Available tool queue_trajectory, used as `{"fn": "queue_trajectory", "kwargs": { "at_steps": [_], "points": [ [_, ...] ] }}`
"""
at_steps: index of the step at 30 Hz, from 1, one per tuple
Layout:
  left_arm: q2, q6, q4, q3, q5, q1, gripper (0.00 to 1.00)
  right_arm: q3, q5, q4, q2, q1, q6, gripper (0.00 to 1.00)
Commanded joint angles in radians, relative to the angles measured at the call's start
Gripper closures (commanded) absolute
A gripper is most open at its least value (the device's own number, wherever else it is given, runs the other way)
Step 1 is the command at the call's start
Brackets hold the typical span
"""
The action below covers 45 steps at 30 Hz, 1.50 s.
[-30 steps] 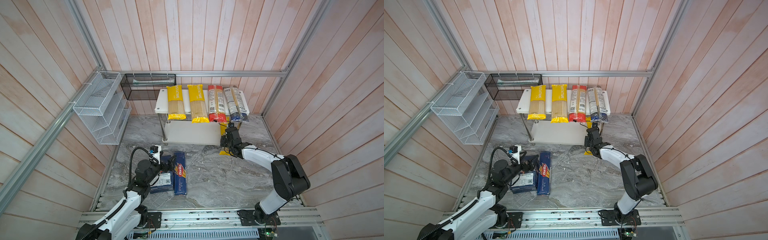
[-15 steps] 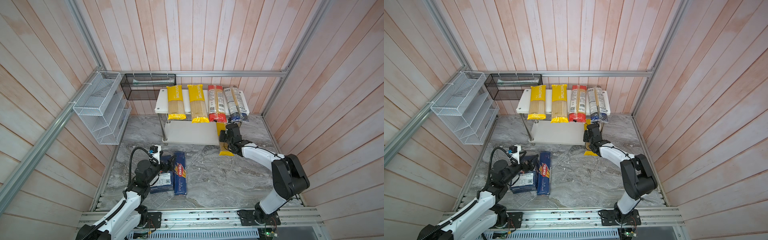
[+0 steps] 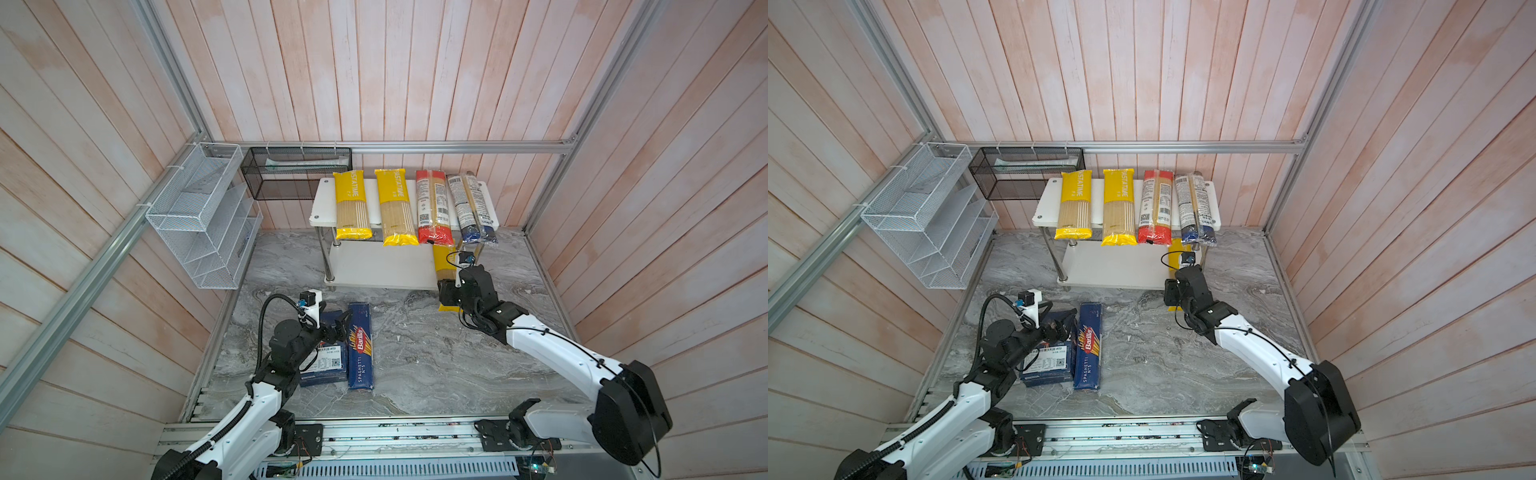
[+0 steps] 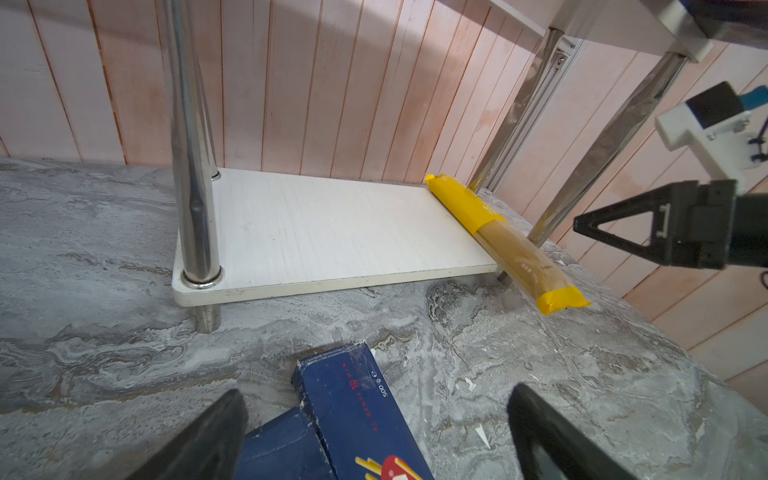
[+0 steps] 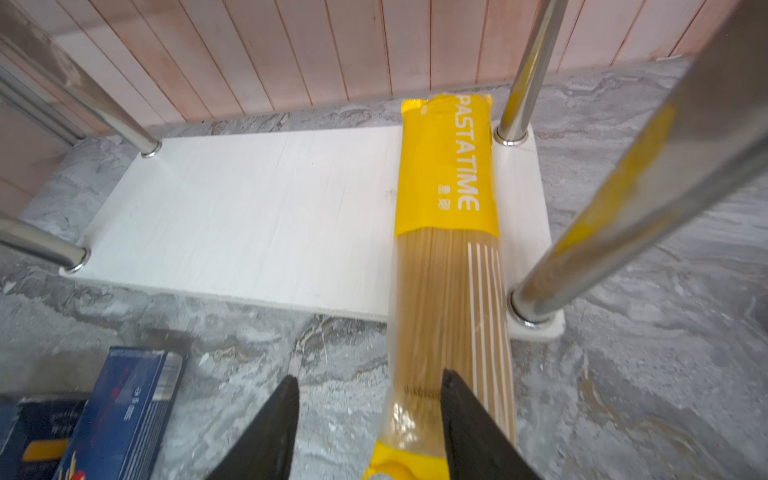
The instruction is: Place and organize the pasta boxes and bags onto the shelf
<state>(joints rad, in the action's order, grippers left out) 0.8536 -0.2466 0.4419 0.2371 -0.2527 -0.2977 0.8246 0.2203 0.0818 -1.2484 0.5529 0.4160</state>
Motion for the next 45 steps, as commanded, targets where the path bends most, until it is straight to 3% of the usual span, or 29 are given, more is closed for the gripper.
{"fn": "queue_trajectory", "kwargs": {
  "at_steps": [1, 11, 45],
  "points": [
    [-0.002, 0.019, 0.013, 0.002, 0.008, -0.003, 0.0, -0.048, -0.062, 0.103, 0.076, 0.007, 0.053, 0.46],
    [-0.002, 0.016, 0.018, 0.0, 0.012, -0.003, 0.0, -0.17, -0.158, 0.15, 0.213, 0.023, 0.122, 0.45],
    [0.005, 0.02, 0.032, -0.004, -0.006, -0.003, 0.0, -0.278, -0.272, -0.08, 0.103, -0.029, 0.158, 0.44]
  ]
}}
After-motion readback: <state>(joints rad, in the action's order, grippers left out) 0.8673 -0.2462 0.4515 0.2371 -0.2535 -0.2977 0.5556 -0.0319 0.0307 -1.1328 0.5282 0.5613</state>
